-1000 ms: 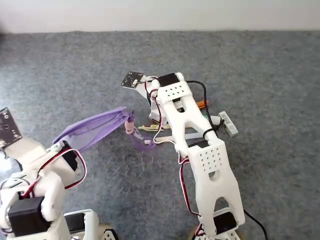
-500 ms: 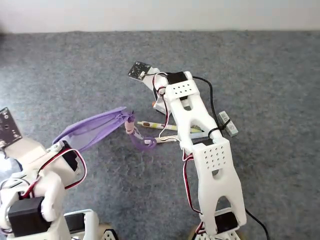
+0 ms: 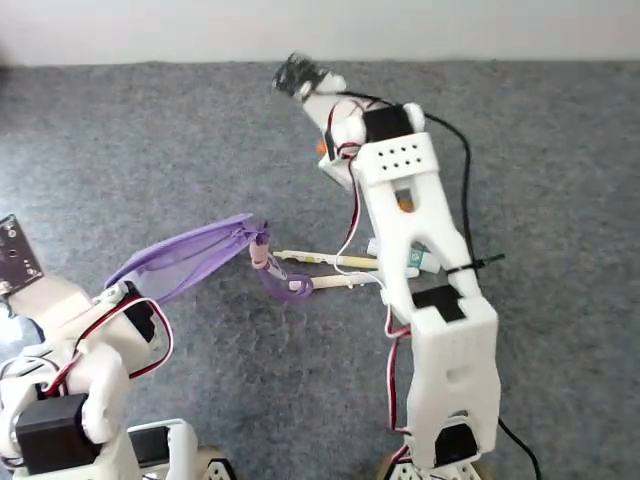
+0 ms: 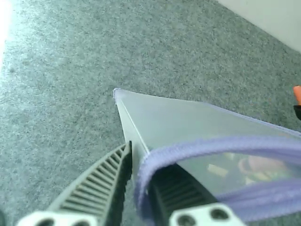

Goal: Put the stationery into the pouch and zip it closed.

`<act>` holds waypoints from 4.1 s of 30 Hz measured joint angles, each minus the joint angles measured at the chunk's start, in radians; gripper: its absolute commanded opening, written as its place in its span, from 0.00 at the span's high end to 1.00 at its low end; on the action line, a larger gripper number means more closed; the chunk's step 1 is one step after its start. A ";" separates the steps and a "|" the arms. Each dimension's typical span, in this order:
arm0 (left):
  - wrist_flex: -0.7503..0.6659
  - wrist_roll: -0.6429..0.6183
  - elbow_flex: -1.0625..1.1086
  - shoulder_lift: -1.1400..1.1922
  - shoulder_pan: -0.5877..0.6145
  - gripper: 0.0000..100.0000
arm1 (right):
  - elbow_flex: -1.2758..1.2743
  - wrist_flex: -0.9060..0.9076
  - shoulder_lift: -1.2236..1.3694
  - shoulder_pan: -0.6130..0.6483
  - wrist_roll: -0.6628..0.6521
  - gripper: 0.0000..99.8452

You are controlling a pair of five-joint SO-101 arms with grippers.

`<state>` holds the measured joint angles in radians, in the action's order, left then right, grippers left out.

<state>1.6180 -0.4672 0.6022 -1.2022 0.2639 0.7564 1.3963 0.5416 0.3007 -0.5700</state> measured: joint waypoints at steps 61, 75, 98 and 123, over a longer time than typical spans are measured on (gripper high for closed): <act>-0.075 -0.046 0.043 0.032 0.002 0.99 | -0.829 -0.919 -1.023 0.626 0.569 0.99; -0.077 -0.054 0.025 0.133 -0.002 0.99 | -1.363 -1.266 -1.226 0.701 0.459 0.99; -0.077 -0.055 0.023 0.138 -0.002 0.99 | -1.435 -1.074 -1.226 0.617 0.517 0.73; -0.083 -0.055 0.023 0.144 -0.002 0.99 | -1.209 -0.186 -1.065 0.017 0.689 0.73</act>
<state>1.5351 -0.5224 0.6252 -1.0579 0.2624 -0.4526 1.2106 -0.5232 0.3176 0.1189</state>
